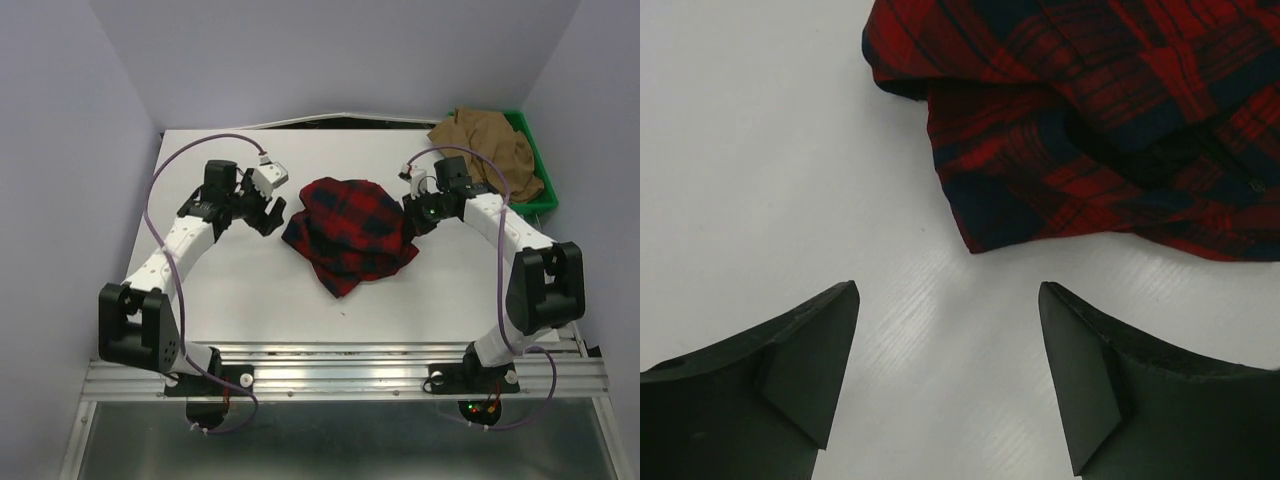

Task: Fold and stack the skirts
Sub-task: Move the skirt to the center of the board, then flatten the skirt out

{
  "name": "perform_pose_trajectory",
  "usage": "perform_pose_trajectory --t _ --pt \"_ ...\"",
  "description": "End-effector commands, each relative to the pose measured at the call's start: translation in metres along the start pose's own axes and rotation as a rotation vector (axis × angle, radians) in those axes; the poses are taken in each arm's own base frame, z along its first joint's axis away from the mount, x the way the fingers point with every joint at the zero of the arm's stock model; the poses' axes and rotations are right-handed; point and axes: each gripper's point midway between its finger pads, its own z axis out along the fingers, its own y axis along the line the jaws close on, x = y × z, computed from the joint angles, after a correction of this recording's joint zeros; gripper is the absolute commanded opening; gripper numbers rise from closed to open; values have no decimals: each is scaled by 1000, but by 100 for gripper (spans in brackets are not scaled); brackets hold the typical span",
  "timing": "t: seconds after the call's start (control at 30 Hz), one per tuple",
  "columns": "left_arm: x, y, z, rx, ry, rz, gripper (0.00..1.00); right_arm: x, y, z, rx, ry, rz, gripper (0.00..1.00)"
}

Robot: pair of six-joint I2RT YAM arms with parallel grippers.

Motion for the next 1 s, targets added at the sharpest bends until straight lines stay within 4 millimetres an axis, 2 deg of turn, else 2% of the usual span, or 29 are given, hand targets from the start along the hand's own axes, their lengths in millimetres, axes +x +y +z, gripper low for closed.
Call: perform_pose_trajectory --t 0.0,0.07,0.27,0.43,0.47,0.53,0.57,0.6,0.67,0.7,0.73,0.83,0.87,0.93,0.97 --pt "-45 -3 28 8 -54 46 82 0 -14 -1 59 2 27 1" --pt "-46 -12 47 30 -25 45 81 -2 -17 -3 65 -11 47 1" --pt "-51 -30 78 88 6 58 81 -19 -26 -15 69 -70 148 1" --pt "-45 -32 101 86 54 64 81 -31 -24 -21 29 -107 169 1" --pt "-38 -25 110 51 86 63 80 -35 -22 -22 20 -115 173 1" --pt "-25 -22 118 33 139 61 63 -37 -22 -21 15 -116 178 1" --pt "-26 -15 118 0 152 66 51 -37 -24 -20 19 -114 180 1" --pt "-25 -12 117 -16 161 64 26 -37 -25 -19 27 -111 186 1" --pt "-24 -4 107 -59 162 61 4 -35 -32 -16 50 -99 190 1" --pt "-24 -3 102 -70 154 57 0 -33 -34 -15 57 -94 193 1" --pt "-23 -2 96 -78 149 55 0 -33 -35 -15 66 -92 193 1" --pt "-14 -1 69 -103 156 41 0 -33 -43 -16 94 -93 211 1" --pt "-10 -3 53 -115 147 36 0 -34 -43 -16 93 -96 211 1" --pt "-3 -11 37 -114 142 56 0 -35 -42 -15 80 -96 216 1" --pt "4 -22 24 -101 137 65 0 -36 -40 -15 73 -99 219 1"
